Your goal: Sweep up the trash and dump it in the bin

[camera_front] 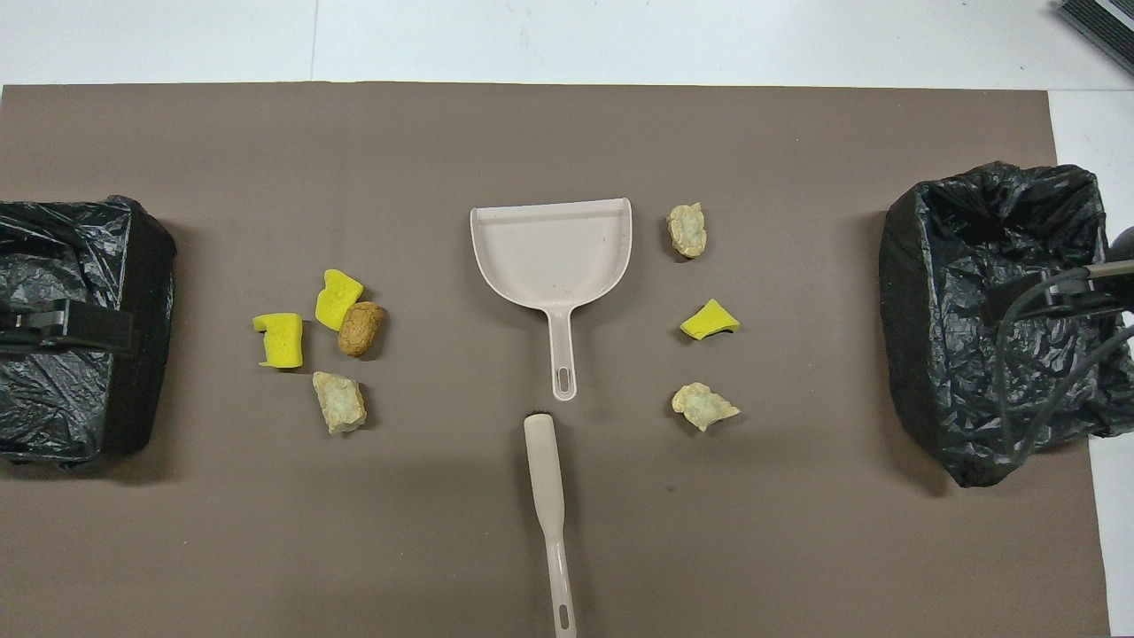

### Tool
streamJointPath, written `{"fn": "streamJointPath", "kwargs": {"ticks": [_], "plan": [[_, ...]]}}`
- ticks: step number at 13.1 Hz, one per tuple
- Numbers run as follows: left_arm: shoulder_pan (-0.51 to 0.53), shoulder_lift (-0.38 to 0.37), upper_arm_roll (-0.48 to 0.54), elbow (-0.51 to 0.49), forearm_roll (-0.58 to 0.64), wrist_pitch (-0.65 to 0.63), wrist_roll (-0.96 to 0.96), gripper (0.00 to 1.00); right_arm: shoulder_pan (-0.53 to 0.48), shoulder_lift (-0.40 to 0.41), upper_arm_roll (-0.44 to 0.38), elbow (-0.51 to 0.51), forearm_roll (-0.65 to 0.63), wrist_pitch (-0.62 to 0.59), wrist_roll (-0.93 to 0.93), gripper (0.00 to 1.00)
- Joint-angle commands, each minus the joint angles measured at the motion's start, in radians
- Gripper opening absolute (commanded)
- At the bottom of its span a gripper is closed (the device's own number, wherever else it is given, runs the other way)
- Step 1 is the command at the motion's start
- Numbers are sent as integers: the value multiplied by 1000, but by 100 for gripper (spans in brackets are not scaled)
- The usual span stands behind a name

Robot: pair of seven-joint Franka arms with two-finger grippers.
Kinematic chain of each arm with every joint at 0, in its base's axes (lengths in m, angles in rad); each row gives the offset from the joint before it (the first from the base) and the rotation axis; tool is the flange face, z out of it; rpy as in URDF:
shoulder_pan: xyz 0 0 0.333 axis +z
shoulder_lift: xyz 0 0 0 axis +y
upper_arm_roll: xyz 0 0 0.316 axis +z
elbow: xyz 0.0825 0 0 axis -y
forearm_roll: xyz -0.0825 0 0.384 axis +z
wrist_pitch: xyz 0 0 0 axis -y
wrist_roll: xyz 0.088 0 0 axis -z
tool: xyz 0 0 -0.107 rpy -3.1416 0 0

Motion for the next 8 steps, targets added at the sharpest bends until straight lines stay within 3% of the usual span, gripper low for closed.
{"fn": "streamJointPath", "kwargs": {"ticks": [1, 8], "plan": [[-1, -20, 4, -26, 5, 30, 2, 100, -1, -26, -2, -25, 20, -16, 7, 100], [-4, -18, 4, -30, 3, 69, 12, 100, 5, -44, 4, -61, 21, 11, 6, 100]]}}
